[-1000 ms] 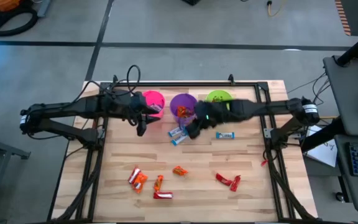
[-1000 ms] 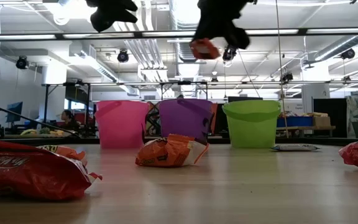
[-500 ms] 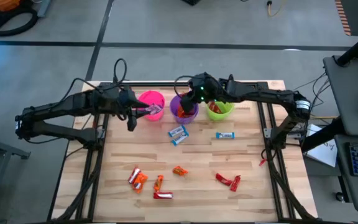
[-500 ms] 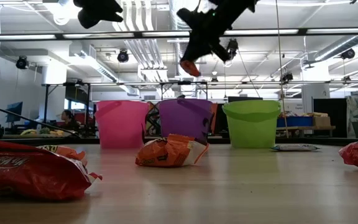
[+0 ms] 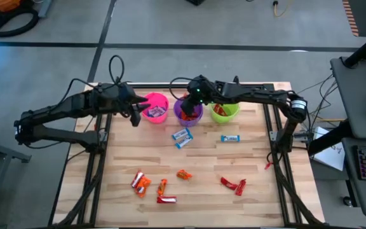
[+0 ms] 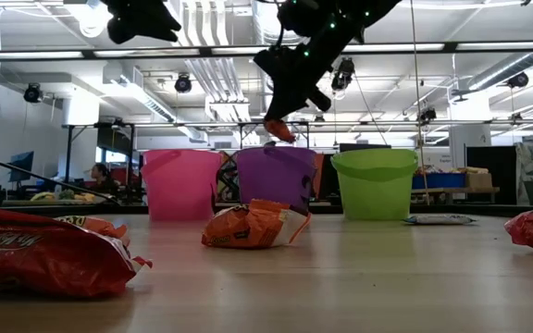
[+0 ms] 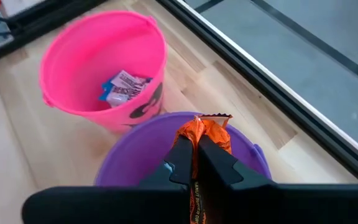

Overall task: Organize candy in baskets
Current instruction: Put the orange chocolate into the violet bucket, then put the red chocolate into the green bucket

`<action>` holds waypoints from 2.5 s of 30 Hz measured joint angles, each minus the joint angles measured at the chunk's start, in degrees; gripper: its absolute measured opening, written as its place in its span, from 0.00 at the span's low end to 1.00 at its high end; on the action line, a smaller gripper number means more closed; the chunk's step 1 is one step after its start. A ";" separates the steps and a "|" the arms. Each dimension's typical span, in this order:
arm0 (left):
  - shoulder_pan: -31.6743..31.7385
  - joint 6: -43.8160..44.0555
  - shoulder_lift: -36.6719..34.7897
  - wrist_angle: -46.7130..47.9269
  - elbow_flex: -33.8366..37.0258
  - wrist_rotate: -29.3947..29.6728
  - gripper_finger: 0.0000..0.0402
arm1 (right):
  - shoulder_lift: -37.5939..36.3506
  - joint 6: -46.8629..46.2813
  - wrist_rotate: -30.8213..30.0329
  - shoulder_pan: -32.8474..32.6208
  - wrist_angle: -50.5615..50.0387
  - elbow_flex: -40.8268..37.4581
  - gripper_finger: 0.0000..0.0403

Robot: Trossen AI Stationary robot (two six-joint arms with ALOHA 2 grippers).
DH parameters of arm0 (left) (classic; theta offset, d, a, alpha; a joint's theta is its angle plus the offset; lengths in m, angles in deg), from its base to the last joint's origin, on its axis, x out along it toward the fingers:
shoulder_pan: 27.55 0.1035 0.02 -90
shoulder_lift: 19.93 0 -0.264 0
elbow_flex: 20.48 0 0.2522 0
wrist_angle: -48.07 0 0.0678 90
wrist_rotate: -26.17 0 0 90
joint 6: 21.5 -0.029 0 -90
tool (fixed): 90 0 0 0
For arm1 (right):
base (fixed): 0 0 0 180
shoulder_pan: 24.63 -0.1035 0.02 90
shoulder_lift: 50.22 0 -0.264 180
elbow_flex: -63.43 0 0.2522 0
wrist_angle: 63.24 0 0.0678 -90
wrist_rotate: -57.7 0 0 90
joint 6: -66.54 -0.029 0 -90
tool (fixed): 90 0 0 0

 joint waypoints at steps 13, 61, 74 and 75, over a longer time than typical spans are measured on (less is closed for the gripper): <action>1.43 9.49 0.38 0.39 0.00 0.29 0.30 | 0.55 1.71 1.41 0.08 -0.31 -0.22 0.11; -24.21 46.00 3.76 24.97 2.94 -12.42 0.30 | -8.43 0.25 20.06 3.04 -13.29 9.84 0.39; -38.11 62.54 10.18 15.98 13.46 -10.93 0.38 | -9.00 -5.59 19.49 -4.02 -18.01 9.84 0.38; -38.87 63.29 11.17 15.80 13.53 -10.94 0.40 | -9.00 -6.04 19.20 -4.49 -18.16 9.84 0.38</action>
